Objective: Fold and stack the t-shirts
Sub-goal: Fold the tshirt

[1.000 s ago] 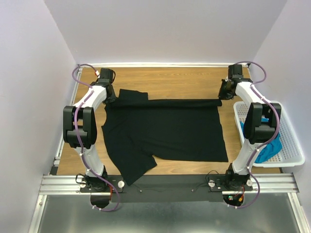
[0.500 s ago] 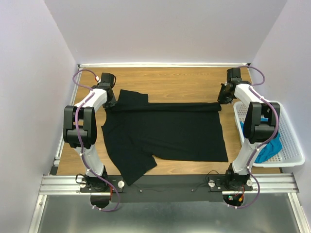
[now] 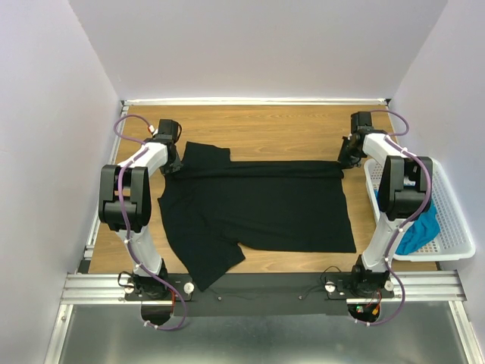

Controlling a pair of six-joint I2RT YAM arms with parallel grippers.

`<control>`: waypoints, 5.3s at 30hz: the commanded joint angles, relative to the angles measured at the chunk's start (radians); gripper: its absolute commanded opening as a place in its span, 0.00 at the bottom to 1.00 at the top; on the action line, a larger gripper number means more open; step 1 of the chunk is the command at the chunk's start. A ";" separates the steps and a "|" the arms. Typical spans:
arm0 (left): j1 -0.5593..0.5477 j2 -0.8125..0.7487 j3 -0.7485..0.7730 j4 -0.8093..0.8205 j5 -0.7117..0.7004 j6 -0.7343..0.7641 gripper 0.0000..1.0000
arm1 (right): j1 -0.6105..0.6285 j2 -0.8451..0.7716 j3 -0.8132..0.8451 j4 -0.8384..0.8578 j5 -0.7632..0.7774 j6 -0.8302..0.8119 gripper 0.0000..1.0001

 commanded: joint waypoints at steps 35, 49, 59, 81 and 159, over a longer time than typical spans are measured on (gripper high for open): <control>0.019 -0.251 -0.056 0.117 0.057 0.020 0.86 | 0.358 -0.039 0.083 0.177 -0.382 0.027 0.64; 0.019 0.187 0.343 0.105 0.100 0.057 0.79 | 0.483 0.409 0.477 0.385 -0.571 0.329 0.62; 0.019 0.273 0.343 0.123 0.135 0.052 0.74 | 0.555 0.603 0.637 0.417 -0.606 0.433 0.62; 0.016 0.359 0.345 0.132 0.208 0.043 0.46 | 0.586 0.715 0.668 0.426 -0.505 0.483 0.16; -0.083 -0.466 -0.316 -0.135 0.382 0.020 0.00 | 0.699 0.124 0.076 0.302 -0.645 0.114 0.02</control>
